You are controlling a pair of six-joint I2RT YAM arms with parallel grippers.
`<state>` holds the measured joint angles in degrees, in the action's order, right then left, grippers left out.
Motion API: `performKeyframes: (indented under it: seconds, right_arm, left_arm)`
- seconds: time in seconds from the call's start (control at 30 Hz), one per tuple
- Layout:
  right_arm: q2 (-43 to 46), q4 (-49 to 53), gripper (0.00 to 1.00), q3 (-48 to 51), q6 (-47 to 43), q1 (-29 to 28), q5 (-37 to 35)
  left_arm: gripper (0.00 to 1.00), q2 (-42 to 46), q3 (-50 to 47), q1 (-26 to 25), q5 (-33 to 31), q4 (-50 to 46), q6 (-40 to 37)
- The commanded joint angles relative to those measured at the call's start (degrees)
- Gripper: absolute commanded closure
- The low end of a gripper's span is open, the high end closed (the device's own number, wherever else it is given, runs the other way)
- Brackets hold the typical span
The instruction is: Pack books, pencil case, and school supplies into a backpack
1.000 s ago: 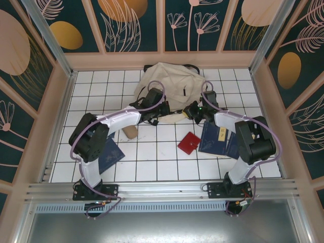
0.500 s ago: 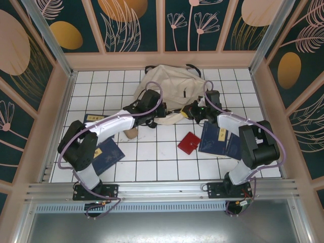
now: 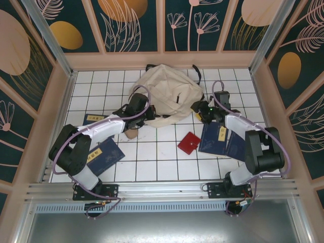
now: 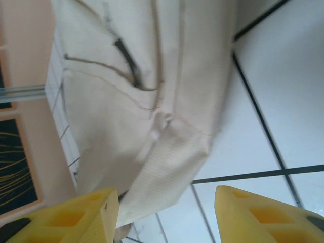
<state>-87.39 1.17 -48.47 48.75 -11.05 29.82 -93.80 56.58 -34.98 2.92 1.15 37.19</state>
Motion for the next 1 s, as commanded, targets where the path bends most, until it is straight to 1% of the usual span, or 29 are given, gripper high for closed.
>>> performKeyframes:
  seconds: [0.0,0.13,0.2,0.27,0.37,0.47,0.63,0.7,0.77,0.97]
  right_arm:
    - [-1.64,0.25,0.47,-3.86,-1.51,-2.21,1.84]
    - [-9.47,-1.98,0.47,-10.16,4.05,-7.84,4.59]
    - [-12.32,-4.65,0.5,-11.21,8.67,-10.1,5.86]
    - [-13.84,-8.05,0.52,-10.71,14.71,-11.71,6.64]
    - [-13.87,-12.91,0.5,-7.94,23.08,-13.2,6.87]
    - [-13.88,-17.41,0.47,-6.01,28.87,-14.32,7.73]
    - [-15.75,-21.21,0.45,-5.6,33.79,-15.23,10.23]
    - [-16.64,-20.37,0.46,-5.85,35.31,-15.48,11.28]
    - [-16.34,-18.91,0.43,-5.04,36.38,-15.69,10.81]
    - [-12.57,-16.3,0.42,-3.59,35.34,-15.77,9.33]
  left_arm:
    - [1.0,1.51,-1.98,-0.1,0.45,3.71,0.15]
    - [1.0,1.2,-2.47,-0.11,0.51,4.51,0.25]
    - [1.0,1.38,-3.13,-0.12,0.51,5.09,0.3]
    - [1.0,1.38,-3.49,-0.09,0.35,5.44,0.19]
    - [1.0,1.2,-3.76,-0.09,0.43,6.03,0.0]
    - [1.0,1.29,-3.84,-0.14,0.43,6.32,-0.1]
    - [1.0,1.34,-4.1,-0.17,0.77,7.2,-0.08]
    - [1.0,1.25,-4.09,-0.09,0.85,7.44,0.04]
    - [1.0,1.24,-4.1,-0.14,0.78,7.73,-0.01]
    - [1.0,0.99,-4.14,-0.15,-0.28,8.22,0.06]
